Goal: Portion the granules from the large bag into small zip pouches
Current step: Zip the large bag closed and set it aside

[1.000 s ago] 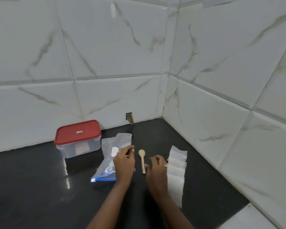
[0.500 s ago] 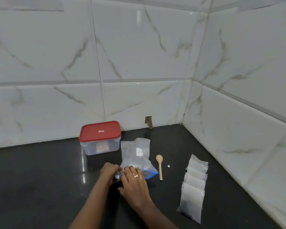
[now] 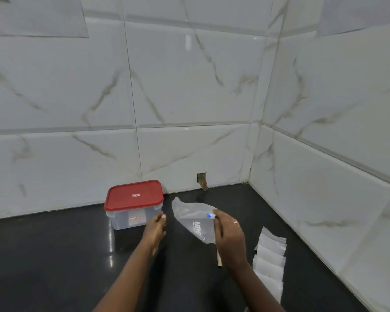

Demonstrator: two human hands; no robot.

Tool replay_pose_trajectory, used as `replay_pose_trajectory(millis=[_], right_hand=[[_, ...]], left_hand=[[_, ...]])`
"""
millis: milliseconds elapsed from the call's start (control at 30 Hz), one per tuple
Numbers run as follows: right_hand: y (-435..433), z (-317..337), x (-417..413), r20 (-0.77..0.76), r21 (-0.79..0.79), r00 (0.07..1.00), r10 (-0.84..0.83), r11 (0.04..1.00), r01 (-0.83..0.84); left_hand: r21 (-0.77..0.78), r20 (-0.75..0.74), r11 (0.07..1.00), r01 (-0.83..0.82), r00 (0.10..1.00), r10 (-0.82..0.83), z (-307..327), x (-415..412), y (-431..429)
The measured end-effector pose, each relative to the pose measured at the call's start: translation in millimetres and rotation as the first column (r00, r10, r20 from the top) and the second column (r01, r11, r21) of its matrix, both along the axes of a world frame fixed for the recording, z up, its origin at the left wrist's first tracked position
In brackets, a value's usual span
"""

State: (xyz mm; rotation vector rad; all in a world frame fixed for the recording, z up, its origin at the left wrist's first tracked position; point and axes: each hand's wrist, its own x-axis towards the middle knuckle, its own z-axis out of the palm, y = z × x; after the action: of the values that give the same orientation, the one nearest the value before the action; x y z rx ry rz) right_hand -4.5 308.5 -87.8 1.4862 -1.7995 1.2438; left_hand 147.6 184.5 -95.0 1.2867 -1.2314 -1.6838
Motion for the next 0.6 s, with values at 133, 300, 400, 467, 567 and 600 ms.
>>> replay_pose_trajectory(millis=[133,300,400,467,567,600], right_hand=[[3.3,12.4,-10.5,0.281,0.006,0.956,0.08,0.996,-0.085],[4.9,14.6,-25.4,0.386,0.016,0.918,0.088,0.995,-0.102],[5.6,17.9,-30.3,0.389,0.018,0.92,0.05,0.998,-0.062],[4.4,20.4,-31.5,0.417,0.02,0.906,0.071,0.996,-0.087],[-0.6,17.9,-37.8,0.417,0.068,0.907,0.063,0.993,-0.1],[-1.1,18.9,-41.2,0.45,0.088,0.892,0.052,0.991,-0.102]], left_hand=[[-0.052,-0.058,0.997,0.065,0.996,-0.068,3.2,-10.3,-0.4],[-0.184,-0.043,0.982,0.034,0.998,-0.042,13.5,-10.9,-1.7],[-0.206,-0.037,0.977,0.051,0.998,-0.06,25.2,-9.2,2.0],[-0.197,-0.061,0.98,0.04,0.997,-0.053,35.2,-8.6,2.6],[-0.2,-0.125,0.979,-0.034,0.992,0.008,39.3,-5.8,-6.1],[-0.2,-0.152,0.975,-0.093,0.986,0.063,39.1,-4.7,-9.2]])
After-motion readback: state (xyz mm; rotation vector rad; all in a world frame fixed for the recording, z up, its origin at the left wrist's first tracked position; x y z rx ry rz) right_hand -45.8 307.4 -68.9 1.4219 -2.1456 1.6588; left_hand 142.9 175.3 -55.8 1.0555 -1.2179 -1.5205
